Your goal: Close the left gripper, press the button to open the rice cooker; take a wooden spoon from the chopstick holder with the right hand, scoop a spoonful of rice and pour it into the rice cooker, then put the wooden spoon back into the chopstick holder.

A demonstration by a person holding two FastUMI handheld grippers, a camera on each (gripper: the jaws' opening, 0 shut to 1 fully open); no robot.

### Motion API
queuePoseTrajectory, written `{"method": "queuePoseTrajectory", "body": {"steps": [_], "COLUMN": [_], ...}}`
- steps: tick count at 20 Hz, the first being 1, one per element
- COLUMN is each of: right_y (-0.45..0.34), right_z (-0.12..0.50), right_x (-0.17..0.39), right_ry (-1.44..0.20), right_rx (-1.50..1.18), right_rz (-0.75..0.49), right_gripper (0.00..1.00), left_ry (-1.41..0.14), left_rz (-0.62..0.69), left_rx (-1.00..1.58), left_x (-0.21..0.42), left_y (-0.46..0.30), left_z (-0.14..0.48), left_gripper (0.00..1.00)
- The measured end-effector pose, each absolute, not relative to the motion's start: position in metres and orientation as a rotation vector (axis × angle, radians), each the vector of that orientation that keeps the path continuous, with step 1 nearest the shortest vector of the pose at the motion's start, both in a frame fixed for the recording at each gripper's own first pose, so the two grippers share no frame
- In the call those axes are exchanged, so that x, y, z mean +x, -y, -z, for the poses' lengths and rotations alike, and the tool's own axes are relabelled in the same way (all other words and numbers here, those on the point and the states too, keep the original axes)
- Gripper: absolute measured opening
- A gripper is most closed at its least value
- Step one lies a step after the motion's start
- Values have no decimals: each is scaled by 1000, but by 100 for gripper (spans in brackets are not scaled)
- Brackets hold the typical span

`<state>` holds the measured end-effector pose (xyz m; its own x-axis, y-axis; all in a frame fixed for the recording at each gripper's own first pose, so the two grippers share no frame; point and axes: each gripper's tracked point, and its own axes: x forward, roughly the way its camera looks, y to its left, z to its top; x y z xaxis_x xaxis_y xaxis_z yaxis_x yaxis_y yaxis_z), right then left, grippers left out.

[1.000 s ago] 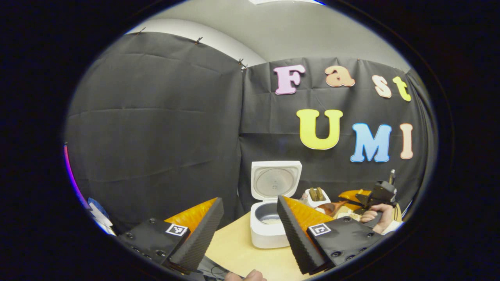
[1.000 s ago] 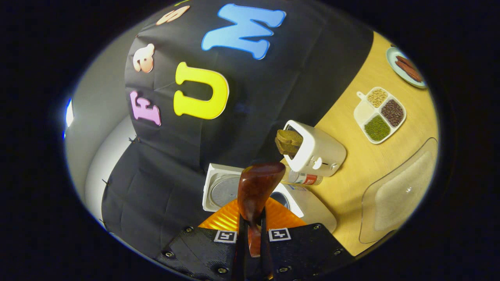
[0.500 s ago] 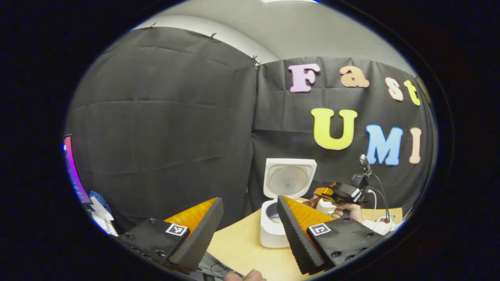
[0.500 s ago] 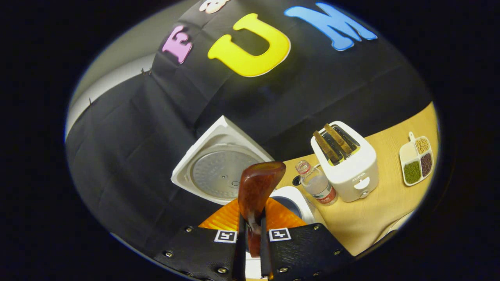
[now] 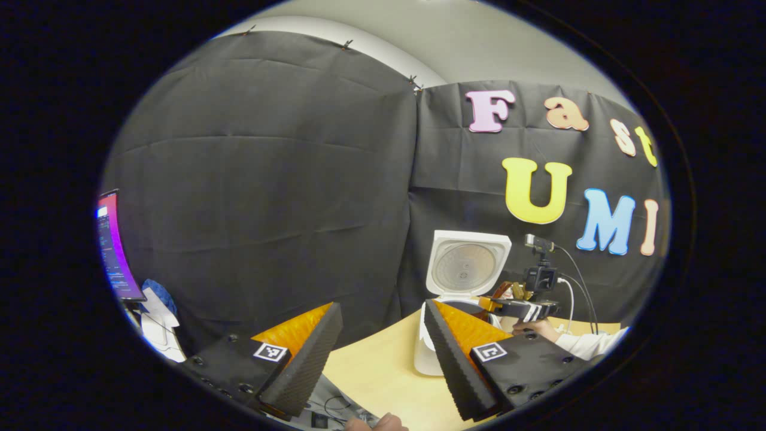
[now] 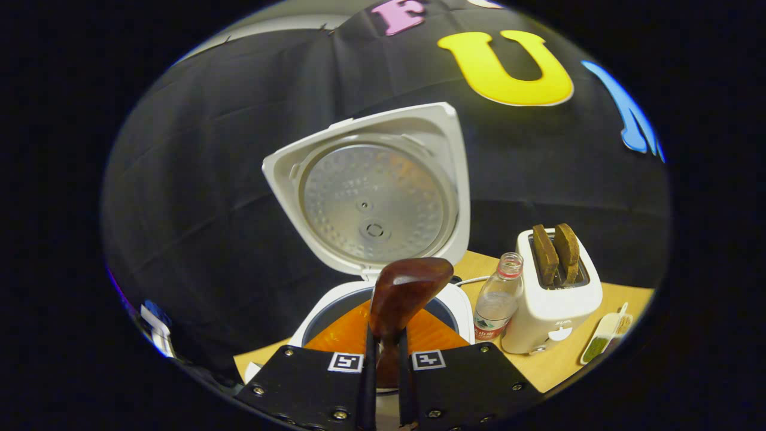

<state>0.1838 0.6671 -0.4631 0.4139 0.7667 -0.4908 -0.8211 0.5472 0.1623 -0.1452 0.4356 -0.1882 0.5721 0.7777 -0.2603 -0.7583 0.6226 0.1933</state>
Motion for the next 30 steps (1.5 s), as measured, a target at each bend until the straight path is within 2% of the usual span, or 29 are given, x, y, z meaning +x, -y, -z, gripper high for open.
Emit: {"method": "queuePoseTrajectory", "body": {"steps": [4, 7, 8, 9, 11, 14, 20, 24, 30], "right_y": [-662, -659, -658, -654, -652, -651, -648, -642, -597], "right_z": [457, 470, 474, 477, 470, 462, 436, 412, 346], "right_x": [166, 153, 150, 146, 140, 136, 144, 144, 154], "right_ry": [-398, -352, -338, -305, -220, -137, -298, -476, -537], "right_rx": [-364, -515, -557, -604, -674, -725, -476, -206, 1], "right_rz": [-1071, -1132, -1145, -1147, -1148, -1126, -1072, -1045, -943], "right_gripper": [15, 15, 15, 15, 15, 16, 16, 15, 16], "left_ry": [-349, -342, -340, -340, -340, -340, -311, -274, -208], "left_rz": [-916, -911, -908, -906, -902, -900, -897, -881, -803], "left_rx": [56, 68, 73, 76, 80, 77, 83, 76, 49], "left_x": [-147, -149, -148, -147, -145, -146, -147, -148, -155], "left_y": [-442, -443, -442, -442, -442, -442, -440, -439, -432], "left_z": [195, 193, 192, 192, 192, 194, 188, 185, 165], "left_gripper": [93, 93, 100, 100, 93, 93, 93, 93, 93]}}
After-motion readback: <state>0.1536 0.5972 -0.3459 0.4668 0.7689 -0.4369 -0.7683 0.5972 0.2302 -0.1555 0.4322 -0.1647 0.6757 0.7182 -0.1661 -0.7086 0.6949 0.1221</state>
